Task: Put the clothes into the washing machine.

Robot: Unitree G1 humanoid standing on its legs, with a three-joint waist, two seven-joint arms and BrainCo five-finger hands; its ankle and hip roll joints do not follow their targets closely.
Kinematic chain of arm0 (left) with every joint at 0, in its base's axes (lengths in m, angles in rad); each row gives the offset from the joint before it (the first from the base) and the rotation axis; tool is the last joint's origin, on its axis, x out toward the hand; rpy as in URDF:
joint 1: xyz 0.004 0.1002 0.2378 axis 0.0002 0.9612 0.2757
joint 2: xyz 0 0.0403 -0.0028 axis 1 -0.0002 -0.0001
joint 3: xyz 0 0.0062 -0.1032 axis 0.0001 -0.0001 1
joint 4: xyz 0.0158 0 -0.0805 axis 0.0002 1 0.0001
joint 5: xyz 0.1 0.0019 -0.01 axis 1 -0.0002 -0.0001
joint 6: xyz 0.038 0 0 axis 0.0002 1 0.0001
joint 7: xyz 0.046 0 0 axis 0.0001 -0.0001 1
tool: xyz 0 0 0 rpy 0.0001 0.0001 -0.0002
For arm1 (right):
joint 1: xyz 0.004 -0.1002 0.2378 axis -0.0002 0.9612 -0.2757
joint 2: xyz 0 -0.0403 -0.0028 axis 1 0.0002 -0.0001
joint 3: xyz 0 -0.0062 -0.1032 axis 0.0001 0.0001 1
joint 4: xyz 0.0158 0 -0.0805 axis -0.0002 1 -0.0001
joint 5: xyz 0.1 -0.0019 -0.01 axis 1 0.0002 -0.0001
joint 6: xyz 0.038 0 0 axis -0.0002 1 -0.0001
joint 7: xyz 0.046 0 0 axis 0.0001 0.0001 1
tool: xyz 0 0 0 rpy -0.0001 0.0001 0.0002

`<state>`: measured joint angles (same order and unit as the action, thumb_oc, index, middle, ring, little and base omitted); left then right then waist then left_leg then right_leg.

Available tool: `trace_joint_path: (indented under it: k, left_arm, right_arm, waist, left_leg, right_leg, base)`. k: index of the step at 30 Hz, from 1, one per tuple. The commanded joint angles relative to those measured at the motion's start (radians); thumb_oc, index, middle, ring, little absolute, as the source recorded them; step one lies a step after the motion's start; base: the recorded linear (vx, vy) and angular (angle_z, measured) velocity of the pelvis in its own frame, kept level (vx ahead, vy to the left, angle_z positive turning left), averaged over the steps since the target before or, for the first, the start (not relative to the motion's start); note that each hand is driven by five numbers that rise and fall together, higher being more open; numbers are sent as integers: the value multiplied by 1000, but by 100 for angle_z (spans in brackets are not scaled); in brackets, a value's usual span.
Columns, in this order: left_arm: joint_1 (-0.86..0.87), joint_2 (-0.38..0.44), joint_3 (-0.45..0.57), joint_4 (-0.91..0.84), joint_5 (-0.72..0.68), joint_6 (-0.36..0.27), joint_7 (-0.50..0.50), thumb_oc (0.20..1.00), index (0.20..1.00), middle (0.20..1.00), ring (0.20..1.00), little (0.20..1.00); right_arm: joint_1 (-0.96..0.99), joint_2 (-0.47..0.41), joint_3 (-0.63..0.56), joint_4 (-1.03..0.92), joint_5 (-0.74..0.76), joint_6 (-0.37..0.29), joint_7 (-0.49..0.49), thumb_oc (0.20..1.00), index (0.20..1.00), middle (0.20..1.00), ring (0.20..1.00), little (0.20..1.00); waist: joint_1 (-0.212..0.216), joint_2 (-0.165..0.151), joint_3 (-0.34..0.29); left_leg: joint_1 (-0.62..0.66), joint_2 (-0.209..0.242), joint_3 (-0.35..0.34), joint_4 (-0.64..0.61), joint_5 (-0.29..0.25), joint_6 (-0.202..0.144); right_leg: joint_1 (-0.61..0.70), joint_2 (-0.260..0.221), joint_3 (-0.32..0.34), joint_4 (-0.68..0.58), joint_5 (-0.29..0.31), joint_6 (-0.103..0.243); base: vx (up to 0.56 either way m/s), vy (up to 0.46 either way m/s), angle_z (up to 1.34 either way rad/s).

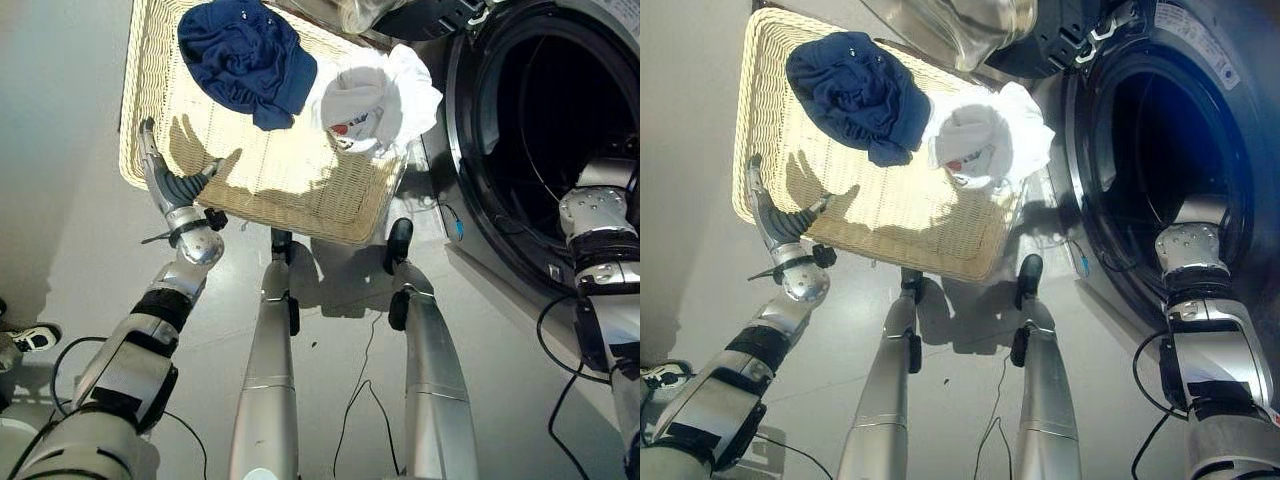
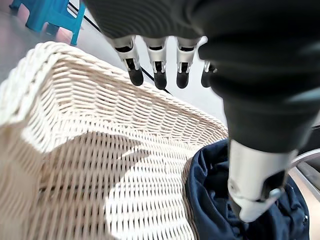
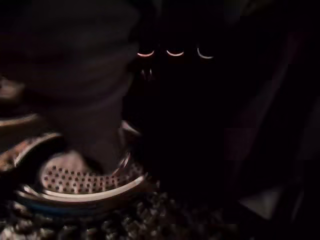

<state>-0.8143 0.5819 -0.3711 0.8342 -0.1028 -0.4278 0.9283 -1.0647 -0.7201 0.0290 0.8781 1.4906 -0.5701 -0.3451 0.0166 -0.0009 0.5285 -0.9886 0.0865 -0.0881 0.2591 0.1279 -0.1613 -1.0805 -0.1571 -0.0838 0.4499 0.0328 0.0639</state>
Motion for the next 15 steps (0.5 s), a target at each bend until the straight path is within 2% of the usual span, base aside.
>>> trace_joint_path:
  k: [1, 2, 4, 6, 7, 9, 11, 12, 15]
  left_arm:
    - [-45, 20, 35, 17, 8, -51, -15, 1000, 1000, 1000, 1000, 1000]
    - [-50, 19, 33, 21, 11, -53, -16, 1000, 1000, 1000, 1000, 1000]
    - [-58, 17, 26, 29, 18, -53, -22, 1000, 1000, 1000, 1000, 1000]
    - [-89, 20, 4, 36, 60, -45, -28, 1000, 1000, 1000, 1000, 1000]
    - [-93, 21, -3, 36, 67, -44, -25, 1000, 1000, 1000, 1000, 1000]
    - [-116, 29, -30, 32, 125, -33, -9, 1000, 1000, 1000, 1000, 1000]
    - [-149, 39, -67, 27, 195, -12, 8, 1000, 1000, 1000, 1000, 1000]
    - [-181, 54, -99, 29, 255, 10, 12, 1000, 1000, 1000, 1000, 1000]
    - [-239, 76, -155, 33, 325, 55, 15, 1000, 1000, 1000, 1000, 1000]
  right_arm:
    - [-9, -124, -18, -8, -128, -6, -17, 1000, 1000, 1000, 1000, 1000]
    - [-11, -120, -16, 5, -145, 2, -26, 1000, 1000, 1000, 1000, 1000]
    - [-6, -119, -7, 56, -215, 59, -82, 1000, 1000, 1000, 1000, 1000]
    - [-27, -128, 50, 158, -344, 267, -174, 1000, 1000, 1000, 1000, 1000]
    - [-30, -132, 66, 185, -365, 291, -170, 1000, 1000, 1000, 1000, 1000]
    - [-52, -147, 141, 247, -513, 413, -207, 1000, 1000, 1000, 1000, 1000]
    - [-86, -157, 224, 291, -647, 506, -254, 1000, 1000, 1000, 1000, 1000]
    - [-116, -165, 271, 318, -676, 562, -239, 1000, 1000, 1000, 1000, 1000]
    - [-142, -160, 306, 324, -705, 610, -258, 1000, 1000, 1000, 1000, 1000]
  waist:
    - [3, -16, -8]
    - [4, -14, -8]
    - [8, -12, -8]
    - [16, -7, -8]
    - [17, -6, -8]
    - [23, -6, -8]
    - [27, -7, -8]
    - [28, -5, -8]
    - [26, -2, -8]
  left_leg:
    - [7, -94, 8, 53, -54, 70]
    - [7, -96, 7, 53, -54, 71]
    - [19, -95, 9, 56, -65, 71]
    - [17, -100, 7, 55, -63, 75]
    - [15, -100, 6, 55, -62, 76]
    - [9, -102, 2, 52, -59, 80]
    - [3, -102, 1, 54, -57, 82]
    - [-1, -101, 1, 55, -57, 83]
    - [-5, -102, 3, 62, -61, 83]
  right_leg:
    - [47, 60, -66, -83, 84, 72]
    - [46, 58, -67, -81, 83, 72]
    - [57, 56, -69, -76, 73, 75]
    - [58, 54, -73, -80, 75, 73]
    - [56, 54, -74, -80, 77, 73]
    - [52, 54, -78, -82, 82, 71]
    - [47, 53, -81, -84, 87, 72]
    - [44, 53, -83, -85, 90, 72]
    - [40, 52, -82, -79, 88, 72]
  base:
    - [0, 0, 0]
    - [0, 0, 0]
    - [0, 0, 0]
    - [-1, -7, 2]
    - [-3, -19, 5]
    - [-5, -32, 4]
    - [-9, -39, 2]
    - [0, 0, 0]
    - [-2, 2, 1]
